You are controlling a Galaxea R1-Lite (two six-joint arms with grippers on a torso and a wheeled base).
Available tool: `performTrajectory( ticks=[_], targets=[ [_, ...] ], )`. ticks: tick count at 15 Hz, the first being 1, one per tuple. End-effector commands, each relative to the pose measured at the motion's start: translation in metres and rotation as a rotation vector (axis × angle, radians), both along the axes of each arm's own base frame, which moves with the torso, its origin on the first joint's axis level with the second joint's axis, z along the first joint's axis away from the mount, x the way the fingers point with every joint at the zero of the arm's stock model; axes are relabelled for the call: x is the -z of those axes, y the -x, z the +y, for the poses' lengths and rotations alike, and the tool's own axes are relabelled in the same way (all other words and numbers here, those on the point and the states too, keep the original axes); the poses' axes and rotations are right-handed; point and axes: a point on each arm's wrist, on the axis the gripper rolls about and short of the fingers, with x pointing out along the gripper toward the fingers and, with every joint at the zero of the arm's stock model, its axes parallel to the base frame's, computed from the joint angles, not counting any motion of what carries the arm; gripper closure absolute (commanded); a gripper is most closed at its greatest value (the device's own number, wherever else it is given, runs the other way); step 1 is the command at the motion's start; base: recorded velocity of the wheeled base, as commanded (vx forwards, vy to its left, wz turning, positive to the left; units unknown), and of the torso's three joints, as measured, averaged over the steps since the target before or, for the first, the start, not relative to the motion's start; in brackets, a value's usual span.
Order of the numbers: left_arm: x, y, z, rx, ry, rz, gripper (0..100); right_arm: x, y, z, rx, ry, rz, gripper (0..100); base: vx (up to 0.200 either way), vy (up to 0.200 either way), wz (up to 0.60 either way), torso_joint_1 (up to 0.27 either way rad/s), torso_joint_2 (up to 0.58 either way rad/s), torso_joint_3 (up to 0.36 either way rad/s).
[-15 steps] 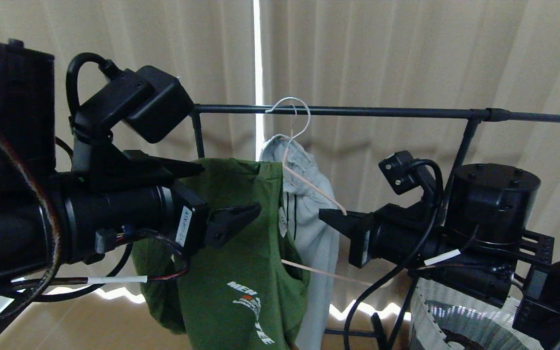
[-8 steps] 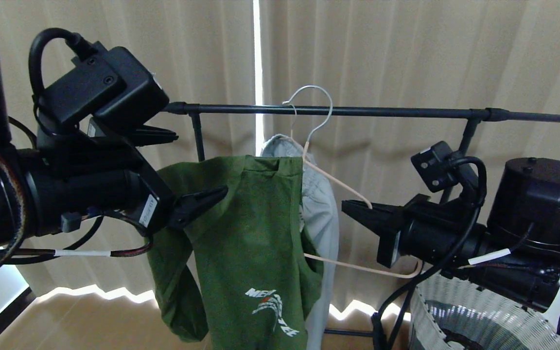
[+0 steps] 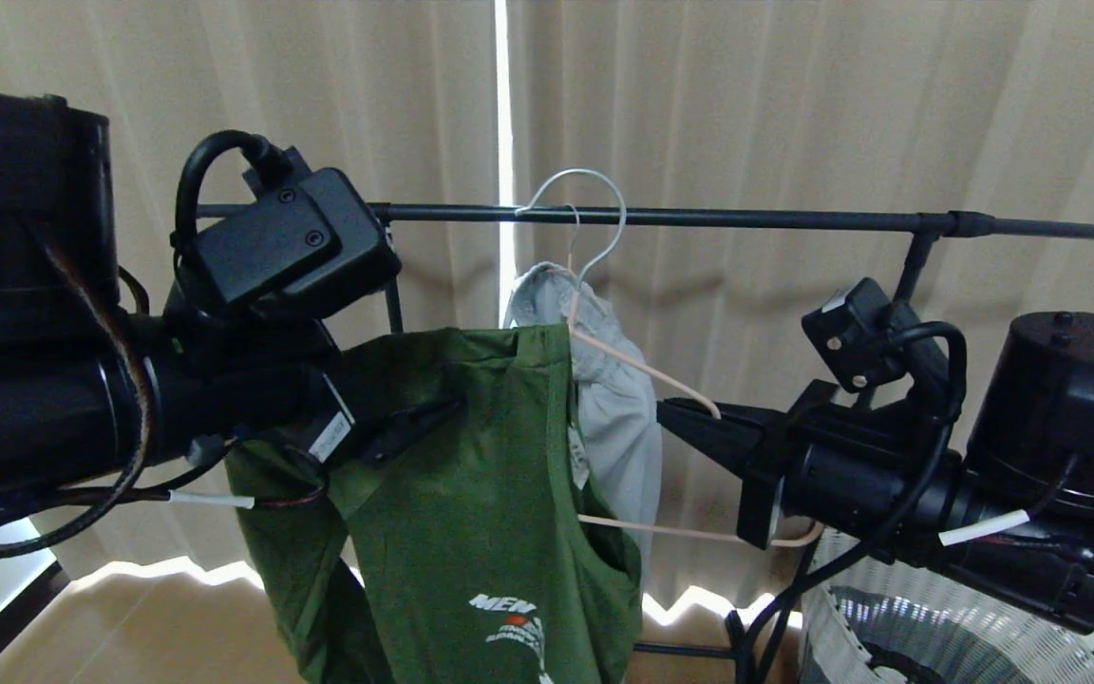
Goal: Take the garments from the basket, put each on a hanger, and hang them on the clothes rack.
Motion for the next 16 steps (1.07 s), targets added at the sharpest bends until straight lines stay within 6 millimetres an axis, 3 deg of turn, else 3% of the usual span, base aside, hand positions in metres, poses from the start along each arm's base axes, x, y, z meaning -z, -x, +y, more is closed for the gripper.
performTrajectory(
  ticks=[1, 9, 10, 16],
  targets=[
    [0.005, -0.008, -0.003, -0.011, -0.003, 0.004, 0, -0.002, 0.006, 0.003, -0.024, -0.006, -0.006, 100, 0.000, 0.000, 0.00, 0.000, 0.00, 0.000],
    [0.012, -0.005, 0.000, -0.010, -0.010, 0.009, 0, -0.001, 0.016, 0.007, -0.064, -0.003, -0.001, 100, 0.000, 0.000, 0.00, 0.000, 0.00, 0.000],
    [0.012, -0.005, -0.001, -0.007, -0.009, 0.009, 100, -0.001, 0.016, 0.007, -0.064, -0.003, -0.001, 100, 0.000, 0.000, 0.00, 0.000, 0.00, 0.000],
    [0.016, -0.004, 0.001, -0.007, -0.017, 0.021, 100, 0.002, 0.016, 0.006, -0.064, 0.004, 0.006, 100, 0.000, 0.000, 0.00, 0.000, 0.00, 0.000]
  ],
)
